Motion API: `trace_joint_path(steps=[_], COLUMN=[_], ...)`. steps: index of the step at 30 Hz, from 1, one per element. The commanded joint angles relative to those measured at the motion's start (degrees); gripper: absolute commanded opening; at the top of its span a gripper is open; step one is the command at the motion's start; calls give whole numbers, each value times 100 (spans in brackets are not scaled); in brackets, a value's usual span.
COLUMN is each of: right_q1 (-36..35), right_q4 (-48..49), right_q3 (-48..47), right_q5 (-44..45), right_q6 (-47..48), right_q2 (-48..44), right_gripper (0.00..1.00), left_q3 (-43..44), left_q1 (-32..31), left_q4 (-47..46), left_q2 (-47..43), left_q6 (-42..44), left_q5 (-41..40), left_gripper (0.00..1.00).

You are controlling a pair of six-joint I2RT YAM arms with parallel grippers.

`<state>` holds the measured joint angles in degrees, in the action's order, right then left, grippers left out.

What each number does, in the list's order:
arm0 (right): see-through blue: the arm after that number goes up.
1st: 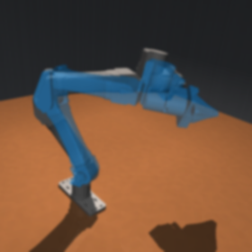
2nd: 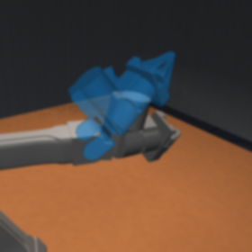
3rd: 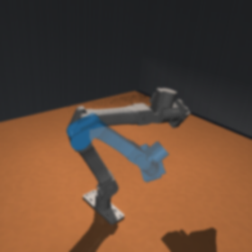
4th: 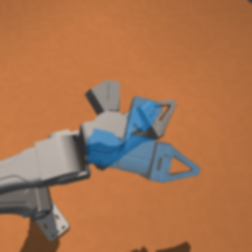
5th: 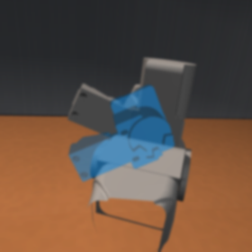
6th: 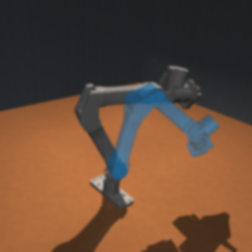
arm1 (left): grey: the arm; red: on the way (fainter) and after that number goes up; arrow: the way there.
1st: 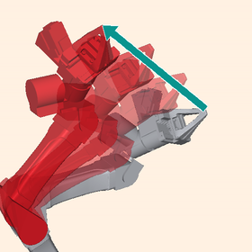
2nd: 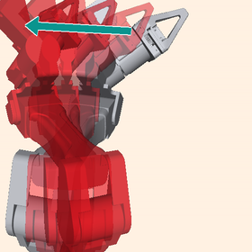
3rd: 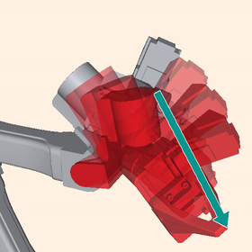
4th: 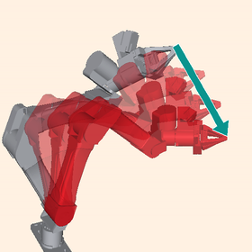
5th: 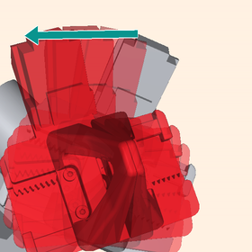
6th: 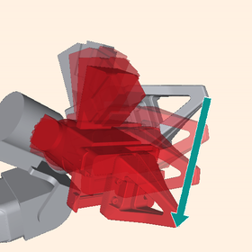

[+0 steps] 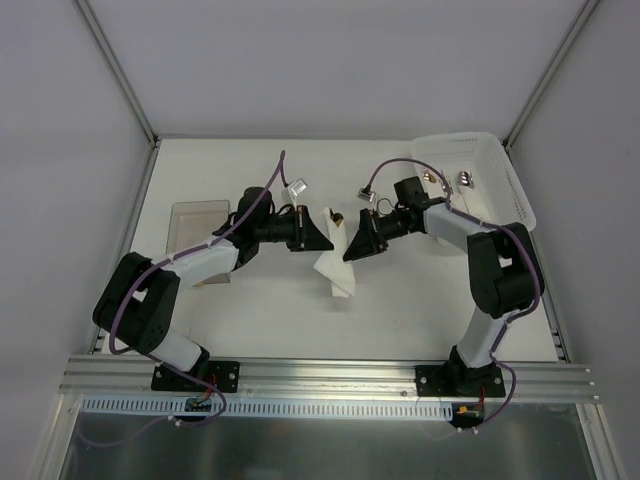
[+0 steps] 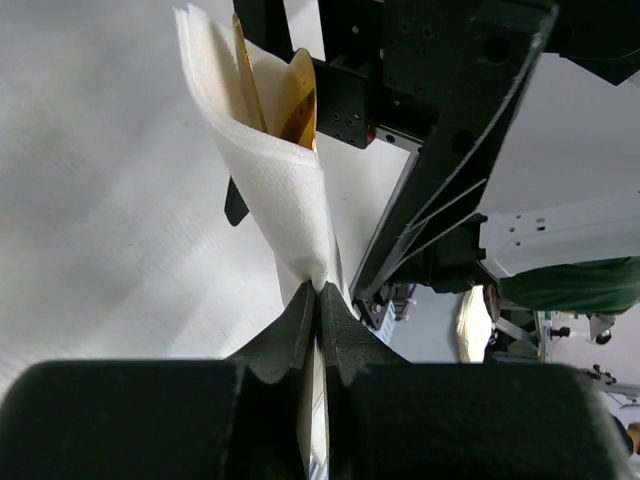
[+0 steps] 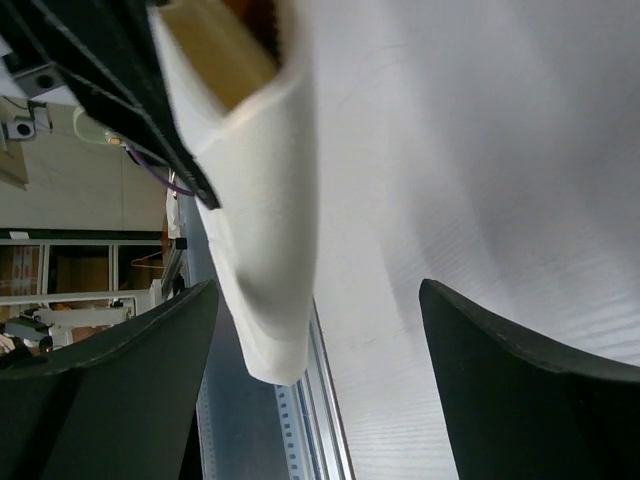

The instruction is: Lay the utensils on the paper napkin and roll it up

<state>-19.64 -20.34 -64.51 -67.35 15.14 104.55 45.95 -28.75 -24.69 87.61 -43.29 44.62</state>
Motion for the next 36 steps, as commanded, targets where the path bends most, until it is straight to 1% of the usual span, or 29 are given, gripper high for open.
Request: trace_joint_path(steps=[1, 5, 7, 9, 10, 14, 23, 26, 29, 31, 33, 35, 36], right_q1=[13, -40, -93, -145, -163, -216, -269, -304, -383, -470, -497, -541, -541], right_q4=[179, 443, 539, 548, 548, 548, 548, 566, 662, 663, 654, 680, 698], right_q3=[35, 193, 185, 149, 132, 35, 9, -9, 0, 0, 9, 17, 26], right_q5=[-699, -753, -762, -753, -727, -709, -639, -691, -735, -718, -701, -665, -639], right_q6=[-106, -362, -485, -529, -512, -529, -520, -555, -643, -643, -652, -670, -679], right_q2=[-742, -1235, -1376, -1385, -1359, -1227, -1244, -1279, -1402, -1499, -1525, -1552, -1552], right_gripper=[86, 86, 86, 85, 85, 85, 84, 82, 79, 73, 65, 59, 54], left_q3=[54, -16, -77, -139, -209, -262, -263, -280, -297, -315, -315, -341, -359], left_q1=[80, 80, 89, 80, 89, 89, 80, 80, 72, 54, 45, 36, 28], left_q4=[-414, -405, -589, -817, -1140, -1599, -2022, -2154, -2286, -2330, -2356, -2383, -2418], left_q2=[-394, -491, -508, -526, -517, -535, -614, -596, -579, -588, -596, -596, -605], left_q6=[-110, -171, -232, -390, -487, -812, -1181, -1304, -1384, -1402, -1419, -1445, -1454], left_q5=[442, 495, 556, 723, 784, 1004, 1207, 1242, 1286, 1286, 1286, 1286, 1286], left_gripper=[0, 0, 0, 0, 0, 0, 0, 0, 0, 0, 0, 0, 0])
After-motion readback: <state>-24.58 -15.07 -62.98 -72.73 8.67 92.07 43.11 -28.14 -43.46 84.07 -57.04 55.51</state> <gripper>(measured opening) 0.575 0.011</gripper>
